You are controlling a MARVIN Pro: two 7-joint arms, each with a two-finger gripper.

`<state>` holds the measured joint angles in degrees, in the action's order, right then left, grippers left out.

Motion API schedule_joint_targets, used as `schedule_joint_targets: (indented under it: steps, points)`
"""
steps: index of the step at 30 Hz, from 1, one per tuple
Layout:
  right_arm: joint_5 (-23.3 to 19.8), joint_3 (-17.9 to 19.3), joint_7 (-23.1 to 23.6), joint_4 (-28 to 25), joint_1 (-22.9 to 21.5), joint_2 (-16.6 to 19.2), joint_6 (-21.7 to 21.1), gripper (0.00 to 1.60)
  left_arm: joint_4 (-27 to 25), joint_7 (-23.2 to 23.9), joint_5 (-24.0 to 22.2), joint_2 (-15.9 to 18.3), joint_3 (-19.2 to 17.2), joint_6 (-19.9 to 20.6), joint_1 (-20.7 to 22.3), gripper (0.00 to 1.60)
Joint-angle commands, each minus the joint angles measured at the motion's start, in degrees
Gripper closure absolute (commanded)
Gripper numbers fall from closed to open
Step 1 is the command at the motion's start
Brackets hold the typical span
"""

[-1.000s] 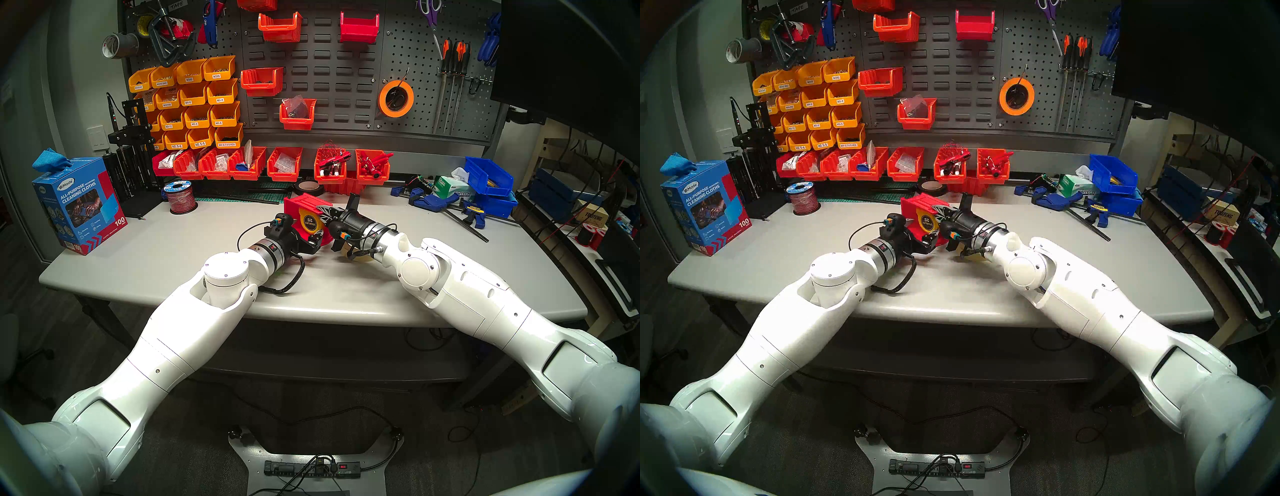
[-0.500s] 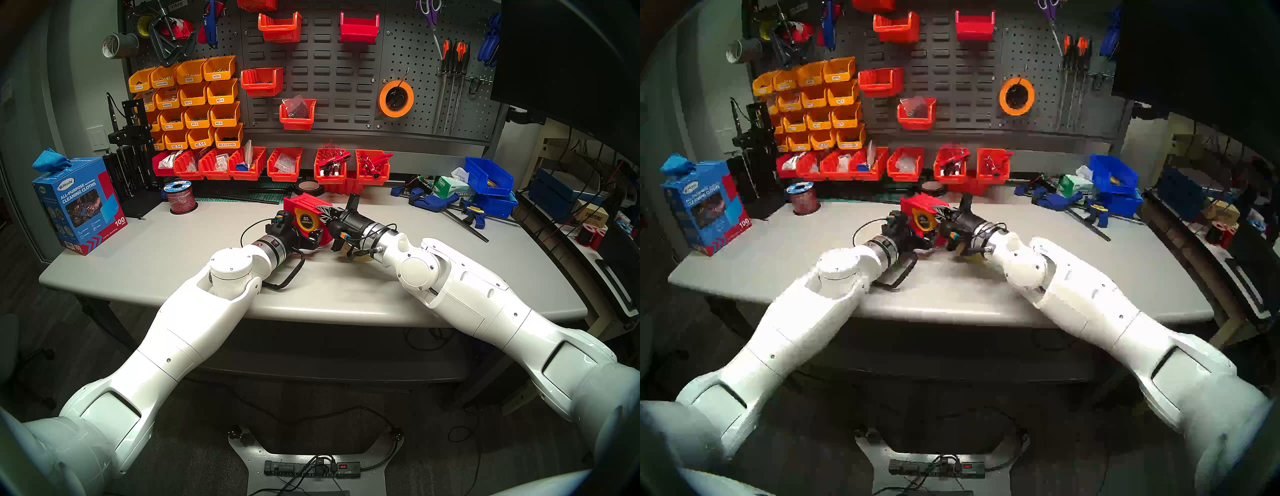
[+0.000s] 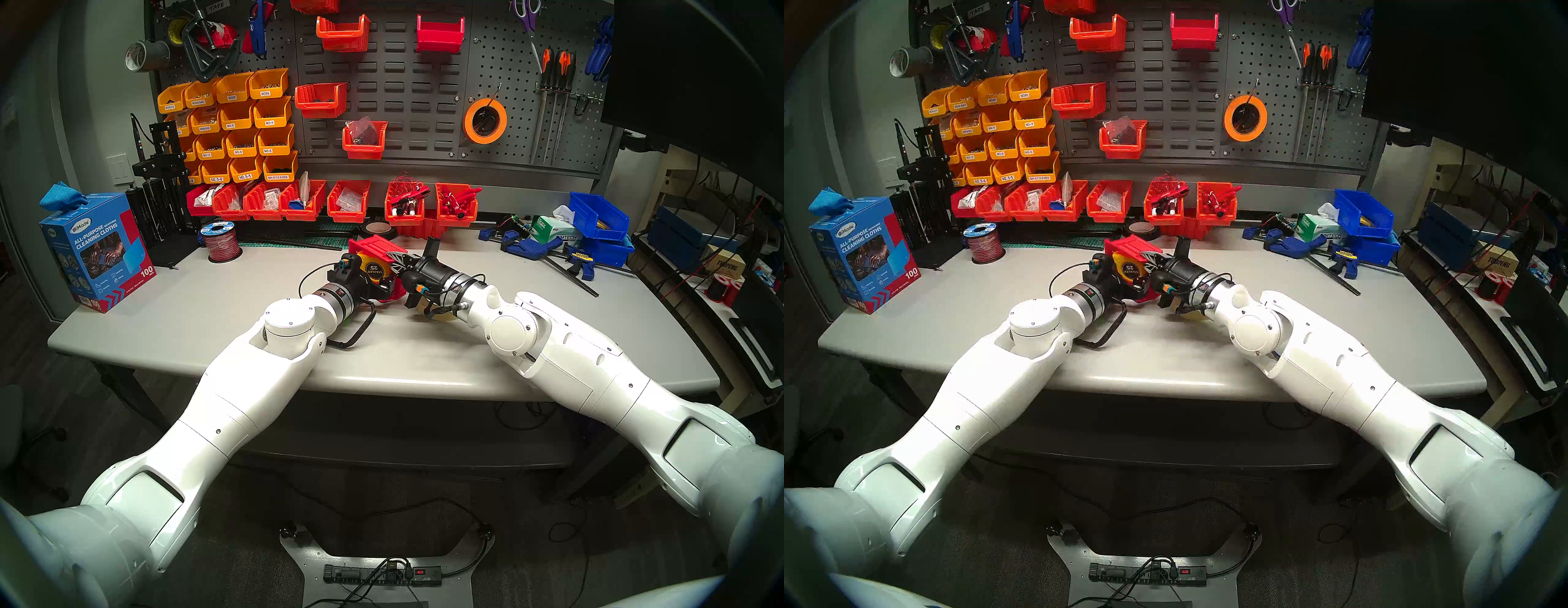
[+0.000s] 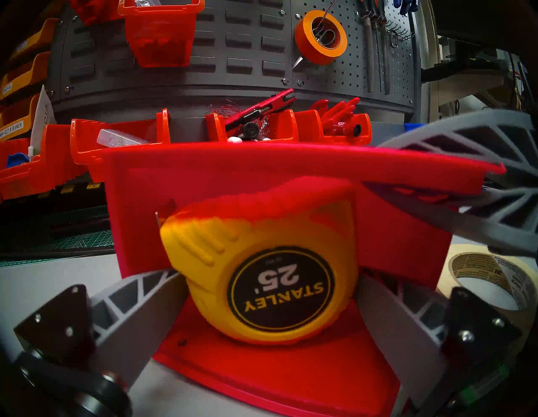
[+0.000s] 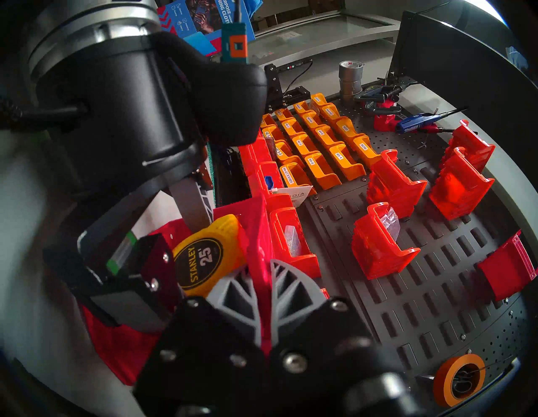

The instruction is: Take out tools from the storage box

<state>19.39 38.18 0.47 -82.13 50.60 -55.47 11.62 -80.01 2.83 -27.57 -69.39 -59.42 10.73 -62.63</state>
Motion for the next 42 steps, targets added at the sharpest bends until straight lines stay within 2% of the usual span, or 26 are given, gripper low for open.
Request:
schedule_joint_targets:
  steps: [1,3,4,5,8,11,13,14,15,16,17,27,42]
  points:
    - [0.2,0.7,-0.5,-0.7,-0.7,0.2,-0.1,1.60,1.0,-0.5,0.0,-0.5,-0.4,-0.1,0.5,0.00]
    - [0.2,0.7,-0.5,-0.7,-0.7,0.2,-0.1,1.60,1.0,-0.5,0.0,-0.5,-0.4,-0.1,0.5,0.00]
    - [0.2,0.7,-0.5,-0.7,-0.7,0.2,-0.1,1.60,1.1,-0.8,0.2,-0.6,-0.4,-0.3,0.5,0.24]
    - [0.2,0.7,-0.5,-0.7,-0.7,0.2,-0.1,1.60,1.0,-0.8,0.2,-0.6,-0.4,-0.2,0.5,0.34]
    - [0.2,0.7,-0.5,-0.7,-0.7,0.2,-0.1,1.60,0.9,-1.1,0.3,-0.7,-0.4,0.0,0.4,0.31]
    - [0.2,0.7,-0.5,-0.7,-0.7,0.2,-0.1,1.60,0.7,-1.1,0.2,-0.6,-0.5,0.2,0.2,0.55]
    - [0.2,0.7,-0.5,-0.7,-0.7,0.2,-0.1,1.60,0.5,-1.1,0.3,-0.6,-0.5,0.3,0.0,0.56]
    - [0.2,0.7,-0.5,-0.7,-0.7,0.2,-0.1,1.60,0.4,-1.2,0.3,-0.6,-0.4,0.3,-0.1,0.66]
    - [0.2,0.7,-0.5,-0.7,-0.7,0.2,-0.1,1.60,0.5,-1.3,0.4,-0.6,-0.4,0.3,-0.1,0.89]
    - [0.2,0.7,-0.5,-0.7,-0.7,0.2,-0.1,1.60,0.4,-1.5,0.5,-0.7,-0.5,0.1,-0.3,1.02]
    - [0.2,0.7,-0.5,-0.7,-0.7,0.2,-0.1,1.60,0.4,-1.7,0.6,-0.7,-0.5,0.0,-0.3,1.60]
    - [0.2,0.7,-0.5,-0.7,-0.7,0.2,-0.1,1.60,-2.1,-2.1,0.2,-0.2,-1.8,0.5,-1.0,1.60]
    - [0.1,0.7,-0.4,-0.6,-0.7,0.2,0.2,1.60,-14.5,-1.9,-3.7,5.1,-6.1,5.0,-6.5,1.60]
